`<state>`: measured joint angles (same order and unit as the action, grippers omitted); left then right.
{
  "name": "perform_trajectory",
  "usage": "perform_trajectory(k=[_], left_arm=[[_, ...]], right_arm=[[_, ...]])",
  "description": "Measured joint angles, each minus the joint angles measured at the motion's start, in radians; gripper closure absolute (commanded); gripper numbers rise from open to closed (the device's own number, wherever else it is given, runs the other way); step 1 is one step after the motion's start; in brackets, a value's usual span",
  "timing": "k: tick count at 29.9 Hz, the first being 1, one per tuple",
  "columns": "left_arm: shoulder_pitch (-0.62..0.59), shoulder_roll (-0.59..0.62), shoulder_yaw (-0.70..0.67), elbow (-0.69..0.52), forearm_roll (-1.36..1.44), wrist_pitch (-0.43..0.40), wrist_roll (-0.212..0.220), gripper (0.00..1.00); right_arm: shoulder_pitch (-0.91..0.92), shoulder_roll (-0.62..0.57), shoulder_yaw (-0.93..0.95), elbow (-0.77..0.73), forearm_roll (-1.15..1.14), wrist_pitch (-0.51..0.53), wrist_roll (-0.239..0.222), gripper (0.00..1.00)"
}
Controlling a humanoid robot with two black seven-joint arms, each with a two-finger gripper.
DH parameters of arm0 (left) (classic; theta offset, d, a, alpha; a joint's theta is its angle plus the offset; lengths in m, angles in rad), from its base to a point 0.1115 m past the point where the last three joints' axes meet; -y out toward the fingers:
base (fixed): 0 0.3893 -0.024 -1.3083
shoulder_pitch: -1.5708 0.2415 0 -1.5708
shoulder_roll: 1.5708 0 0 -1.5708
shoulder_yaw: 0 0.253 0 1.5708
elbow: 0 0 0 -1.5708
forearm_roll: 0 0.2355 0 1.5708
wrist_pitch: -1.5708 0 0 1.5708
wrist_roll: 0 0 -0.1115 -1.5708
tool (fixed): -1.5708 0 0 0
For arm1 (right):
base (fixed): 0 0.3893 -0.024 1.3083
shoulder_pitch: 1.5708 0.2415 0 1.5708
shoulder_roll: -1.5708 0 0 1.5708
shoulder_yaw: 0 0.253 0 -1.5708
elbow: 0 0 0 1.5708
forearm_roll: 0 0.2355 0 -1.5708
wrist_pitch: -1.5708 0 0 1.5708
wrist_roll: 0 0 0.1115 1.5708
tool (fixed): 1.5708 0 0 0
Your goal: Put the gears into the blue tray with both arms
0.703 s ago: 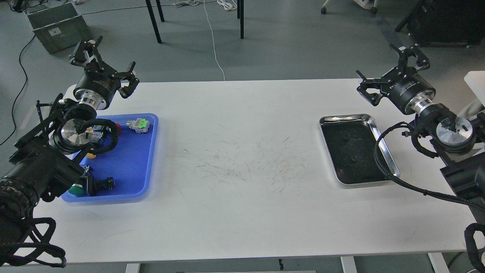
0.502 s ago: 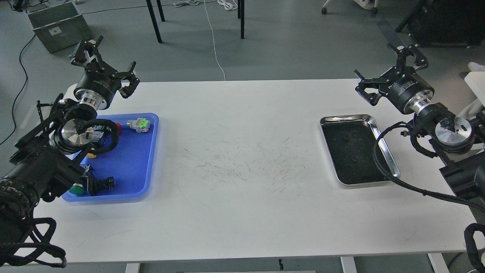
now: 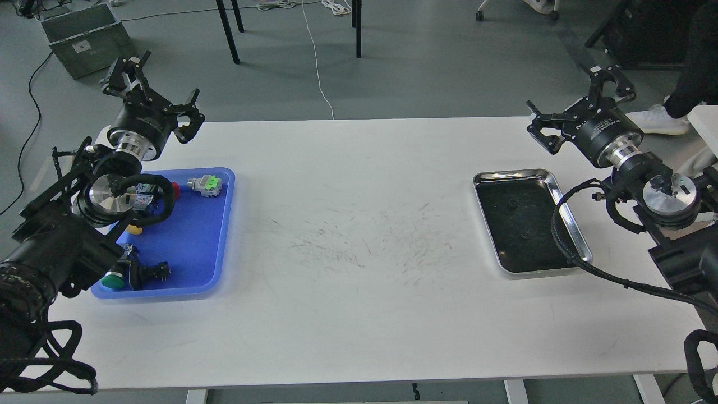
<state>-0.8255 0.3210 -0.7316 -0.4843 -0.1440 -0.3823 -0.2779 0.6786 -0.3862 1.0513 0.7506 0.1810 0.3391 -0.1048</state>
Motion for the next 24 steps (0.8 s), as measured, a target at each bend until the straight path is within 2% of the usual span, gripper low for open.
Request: perform_trajectory(k=[16, 24], left_arm=[[0.008, -0.01, 0.01, 0.009, 0.026, -0.004, -0.003, 0.01], [0.008, -0.01, 0.011, 0.005, 0.038, -0.018, -0.007, 0.01]], right_arm=[[-0.004, -0.004, -0.009, -0.002, -0.006, 0.045, 0.002, 0.01], [0.013, -0.059, -0.079, 0.003, -0.012, 0.055, 0.001, 0.01]])
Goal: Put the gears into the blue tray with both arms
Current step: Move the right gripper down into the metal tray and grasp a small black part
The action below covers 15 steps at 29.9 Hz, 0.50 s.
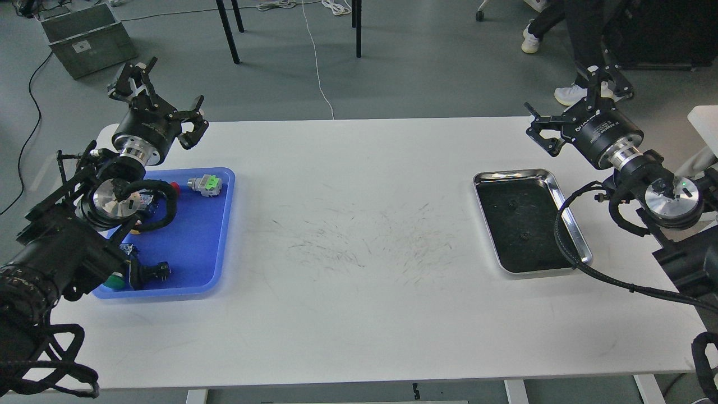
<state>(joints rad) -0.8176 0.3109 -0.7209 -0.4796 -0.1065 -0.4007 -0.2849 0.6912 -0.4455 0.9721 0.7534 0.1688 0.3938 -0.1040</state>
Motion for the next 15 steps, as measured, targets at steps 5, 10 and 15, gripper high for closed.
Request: perform_trajectory(k=[5, 10, 15], left_arm=[[0.001, 0.009, 0.0, -0.001, 0.022, -0.009, -0.006, 0.01], [0.003, 0.009, 0.0, -0.001, 0.025, -0.009, -0.006, 0.01], [0.003, 0.016, 0.0, -0.001, 0.025, -0.009, -0.007, 0.01]], right_arm=[[0.022, -0.062, -0.074, 0.01, 0.0, 0.003, -0.004, 0.01], [0.055, -0.12, -0.152, 0.032, -0.003, 0.003, -0.009, 0.01], [0.173, -0.21, -0.359, 0.057, -0.035, 0.002, -0.014, 0.01]])
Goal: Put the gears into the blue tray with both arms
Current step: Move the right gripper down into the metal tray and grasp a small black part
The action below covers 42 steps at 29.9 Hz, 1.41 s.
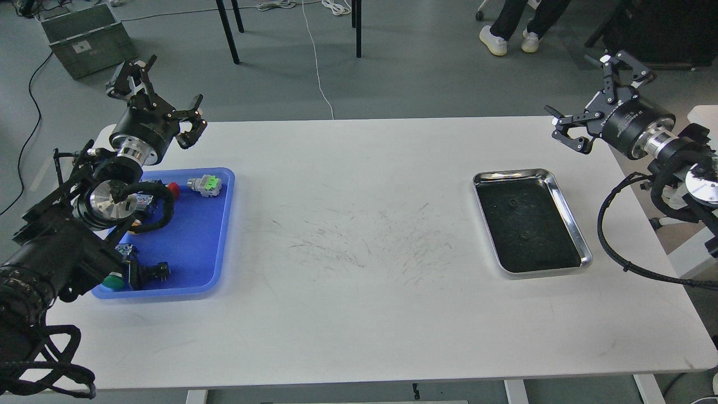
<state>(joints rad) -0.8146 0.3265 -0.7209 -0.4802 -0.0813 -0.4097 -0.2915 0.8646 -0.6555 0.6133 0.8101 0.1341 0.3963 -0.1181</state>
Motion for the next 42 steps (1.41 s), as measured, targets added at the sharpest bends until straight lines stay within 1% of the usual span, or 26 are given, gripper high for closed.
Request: perform_trajectory(k=[4, 8, 12, 19, 22, 31, 37, 42], left_arm=[[0.0, 0.006, -0.001, 0.0, -0.001, -0.001, -0.002, 0.01], [0.0, 0.009, -0.002, 0.0, -0.001, 0.0, -0.004, 0.01], [0.0, 0.012, -0.002, 0.0, -0.002, 0.004, -0.004, 0.01], [0.0, 0.039, -0.002, 0.0, -0.002, 0.0, -0.005, 0.01], [0.0, 0.044, -0.002, 0.0, -0.002, -0.002, -0.005, 0.01], [0.0, 0.065, -0.003, -0.001, -0.003, -0.003, -0.005, 0.01], [0.0, 0.066, -0.002, -0.001, -0.003, -0.004, -0.005, 0.01], [0.001, 0.065, -0.002, -0.001, -0.002, -0.004, -0.005, 0.01]], right_arm=[[0.164, -0.059, -0.273, 0.034, -0.103, -0.001, -0.019, 0.01], [0.327, -0.071, -0.524, 0.076, -0.243, -0.01, -0.031, 0.01], [0.434, -0.064, -0.67, 0.088, -0.398, -0.017, -0.032, 0.01], [0.481, -0.017, -0.81, 0.11, -0.696, -0.023, -0.044, 0.01], [0.487, 0.03, -0.872, 0.117, -0.783, -0.032, -0.045, 0.01], [0.483, 0.168, -1.052, 0.101, -0.88, -0.05, -0.045, 0.01], [0.461, 0.261, -1.124, 0.013, -0.939, -0.057, -0.045, 0.02], [0.429, 0.311, -1.133, -0.041, -0.944, -0.092, -0.044, 0.02]])
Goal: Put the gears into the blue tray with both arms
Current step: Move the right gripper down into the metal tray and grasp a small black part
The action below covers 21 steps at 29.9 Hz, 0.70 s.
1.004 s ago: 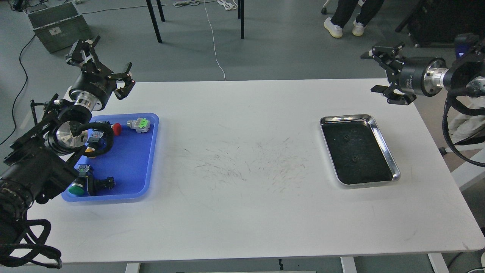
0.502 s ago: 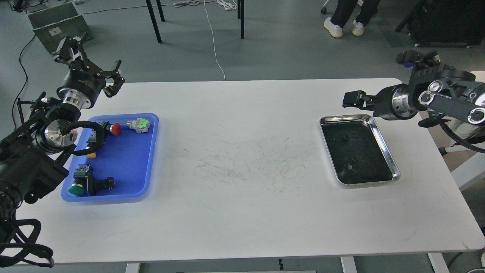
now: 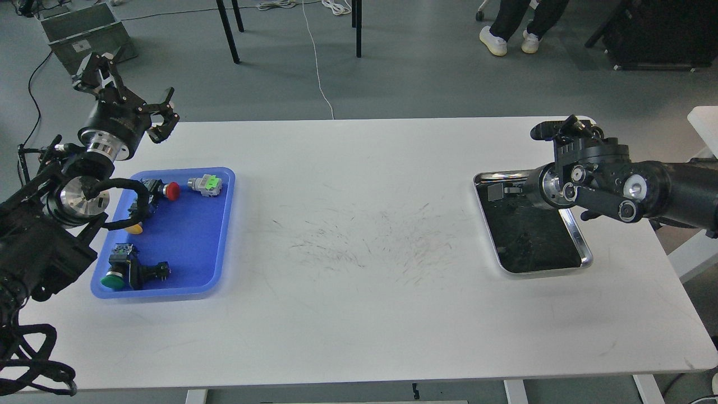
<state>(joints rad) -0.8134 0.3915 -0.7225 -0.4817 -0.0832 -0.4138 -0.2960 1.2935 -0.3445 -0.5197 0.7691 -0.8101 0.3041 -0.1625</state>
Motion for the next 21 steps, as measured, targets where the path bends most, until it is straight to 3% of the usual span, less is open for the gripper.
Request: perform_trajectory(k=[21], left_arm=[[0.003, 0.003, 0.001, 0.001, 0.0, 0.0, 0.0, 0.01]], right_arm=[[-0.096, 0.048, 0.009, -0.112, 0.004, -0.122, 0.011, 0.07]])
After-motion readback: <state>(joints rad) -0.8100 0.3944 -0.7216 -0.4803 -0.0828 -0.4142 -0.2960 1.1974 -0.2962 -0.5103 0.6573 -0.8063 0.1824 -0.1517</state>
